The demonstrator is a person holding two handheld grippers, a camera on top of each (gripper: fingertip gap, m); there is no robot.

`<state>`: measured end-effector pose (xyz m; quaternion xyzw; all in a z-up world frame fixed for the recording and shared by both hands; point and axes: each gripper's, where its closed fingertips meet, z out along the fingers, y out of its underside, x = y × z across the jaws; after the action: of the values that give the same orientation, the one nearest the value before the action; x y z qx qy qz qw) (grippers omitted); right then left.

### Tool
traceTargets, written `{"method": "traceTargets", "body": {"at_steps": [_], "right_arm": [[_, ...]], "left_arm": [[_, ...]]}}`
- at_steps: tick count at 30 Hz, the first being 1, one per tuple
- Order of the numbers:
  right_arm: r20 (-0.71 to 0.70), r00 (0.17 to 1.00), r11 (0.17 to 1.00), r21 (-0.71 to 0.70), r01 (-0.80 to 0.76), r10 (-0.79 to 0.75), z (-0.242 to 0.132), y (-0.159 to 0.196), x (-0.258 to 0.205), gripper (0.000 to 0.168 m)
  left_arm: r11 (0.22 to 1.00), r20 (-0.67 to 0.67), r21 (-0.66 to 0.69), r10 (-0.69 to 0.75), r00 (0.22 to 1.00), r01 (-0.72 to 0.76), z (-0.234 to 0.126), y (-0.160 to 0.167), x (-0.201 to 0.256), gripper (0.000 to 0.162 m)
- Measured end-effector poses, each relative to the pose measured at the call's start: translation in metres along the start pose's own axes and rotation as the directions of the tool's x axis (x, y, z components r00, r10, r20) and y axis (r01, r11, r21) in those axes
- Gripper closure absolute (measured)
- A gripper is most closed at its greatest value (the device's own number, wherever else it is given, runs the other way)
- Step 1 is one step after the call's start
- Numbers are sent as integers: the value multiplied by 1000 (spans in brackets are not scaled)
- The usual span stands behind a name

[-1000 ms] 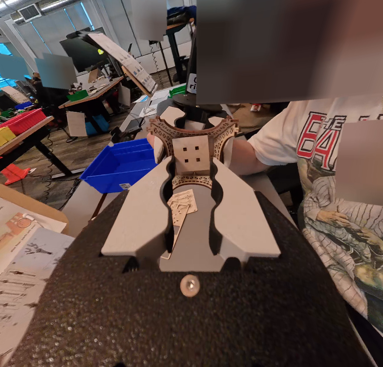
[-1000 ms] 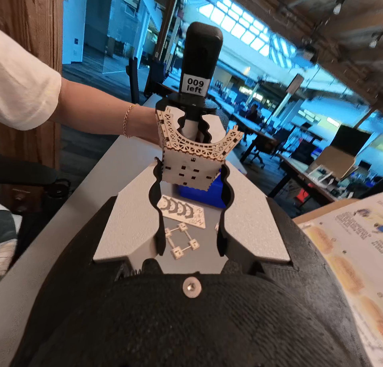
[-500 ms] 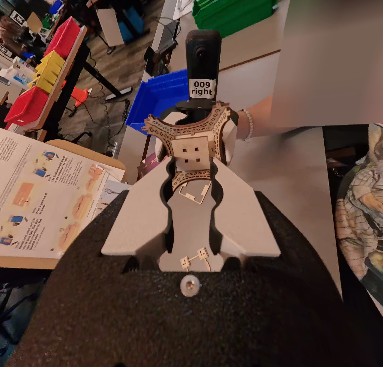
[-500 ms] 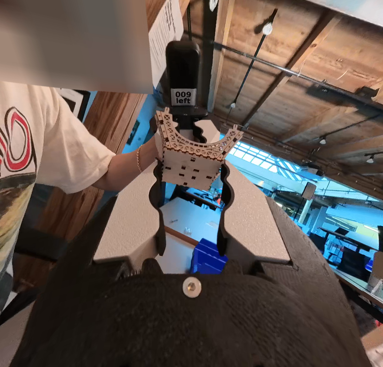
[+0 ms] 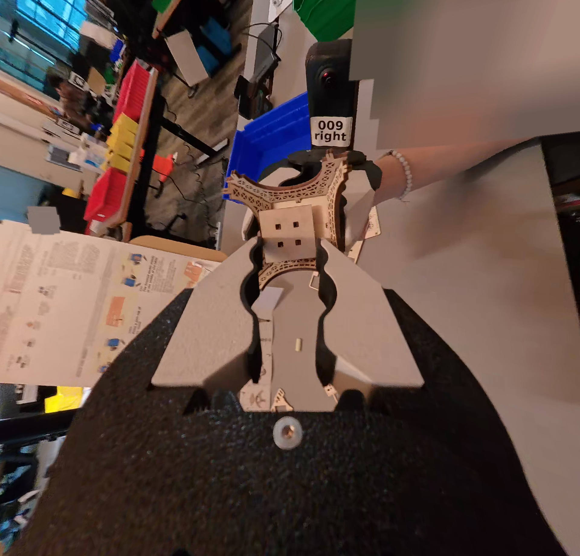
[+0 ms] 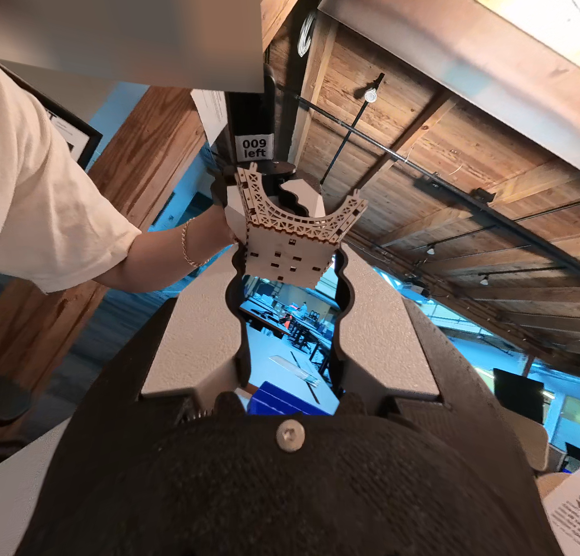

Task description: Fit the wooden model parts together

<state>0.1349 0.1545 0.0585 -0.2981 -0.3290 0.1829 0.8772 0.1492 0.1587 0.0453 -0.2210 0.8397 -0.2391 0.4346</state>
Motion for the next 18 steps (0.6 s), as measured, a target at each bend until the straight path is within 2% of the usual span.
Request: {"method": "traceTargets", "body": {"at_steps": [4, 7, 12, 15, 18], "right_arm": [[-5, 1000, 1000, 13, 11, -11, 2, -2, -2, 113], [-13, 1000, 1000, 22, 2, -2, 2, -2, -2, 113], [-19, 1000, 999, 50, -21, 22, 1, -3, -1, 113], [-15, 997, 994, 88, -71, 72, -1, -5, 1, 113], [-18, 991, 984, 121, -131, 134, -6, 1, 5, 112]], "left_arm": [[999, 12, 11, 32, 999, -32, -2, -4, -1, 131], [1000, -18, 13, 20, 1000, -20, -3, -5, 0, 126], [1000, -20, 7, -6, 1000, 6, -2, -3, 0, 128], [997, 29, 68, -50, 998, 48, -8, -9, -4, 127], [973, 130, 185, -160, 979, 135, -18, -12, -17, 127]]}}
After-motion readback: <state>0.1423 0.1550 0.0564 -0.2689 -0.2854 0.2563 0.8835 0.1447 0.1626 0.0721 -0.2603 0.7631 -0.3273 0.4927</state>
